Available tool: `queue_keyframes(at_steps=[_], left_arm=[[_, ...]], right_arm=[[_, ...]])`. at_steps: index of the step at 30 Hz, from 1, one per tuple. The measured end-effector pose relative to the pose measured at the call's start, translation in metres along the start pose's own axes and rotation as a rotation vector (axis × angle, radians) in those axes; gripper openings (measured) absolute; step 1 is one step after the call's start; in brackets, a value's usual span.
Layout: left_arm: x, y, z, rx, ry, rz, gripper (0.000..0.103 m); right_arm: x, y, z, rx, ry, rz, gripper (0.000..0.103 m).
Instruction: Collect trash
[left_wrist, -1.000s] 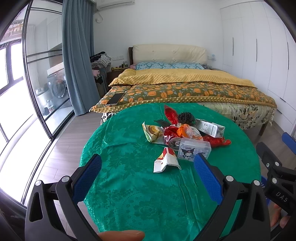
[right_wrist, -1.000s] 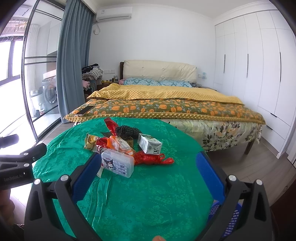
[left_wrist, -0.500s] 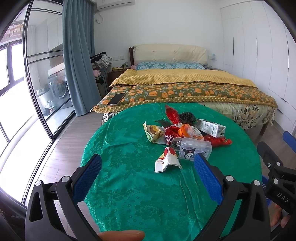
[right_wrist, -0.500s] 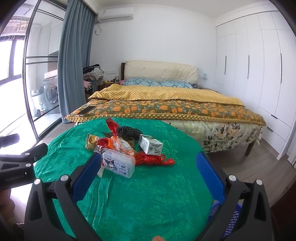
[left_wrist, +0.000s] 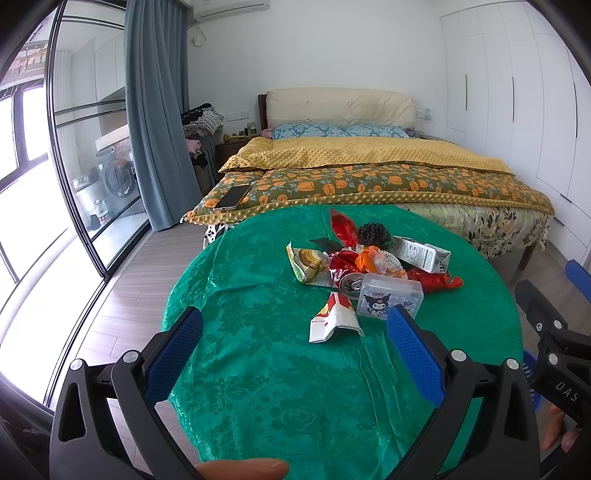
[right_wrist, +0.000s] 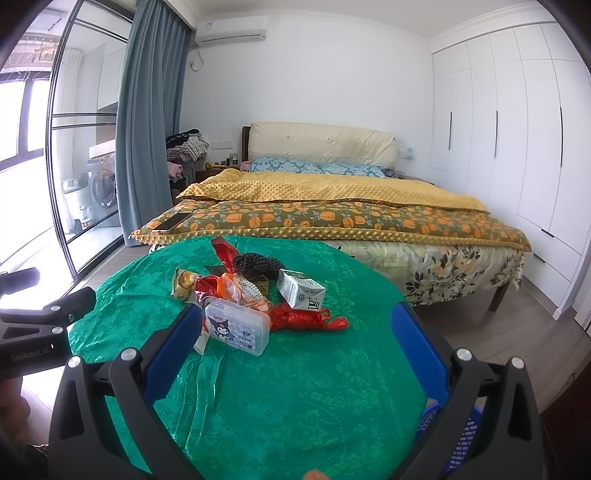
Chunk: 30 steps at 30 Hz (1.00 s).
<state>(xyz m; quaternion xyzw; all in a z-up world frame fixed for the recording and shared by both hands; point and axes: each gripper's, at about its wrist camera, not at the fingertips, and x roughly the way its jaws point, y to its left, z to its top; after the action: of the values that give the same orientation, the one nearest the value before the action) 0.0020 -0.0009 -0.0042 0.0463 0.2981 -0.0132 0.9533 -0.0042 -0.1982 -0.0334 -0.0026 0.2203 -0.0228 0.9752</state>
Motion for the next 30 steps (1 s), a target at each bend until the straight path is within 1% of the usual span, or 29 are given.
queue_keyframes(at_steps=[17, 30], left_arm=[[0.0004, -0.0009, 0.0, 0.0, 0.0, 0.0, 0.099], [-0.0007, -0.0005, 0.0006, 0.0, -0.001, 0.0, 0.099]], right_arm=[[0.0003, 0.0004, -0.0008, 0.0, -0.002, 0.0, 0.098], [-0.0038, 0.0006, 0.0045, -0.003, -0.007, 0.003, 0.098]])
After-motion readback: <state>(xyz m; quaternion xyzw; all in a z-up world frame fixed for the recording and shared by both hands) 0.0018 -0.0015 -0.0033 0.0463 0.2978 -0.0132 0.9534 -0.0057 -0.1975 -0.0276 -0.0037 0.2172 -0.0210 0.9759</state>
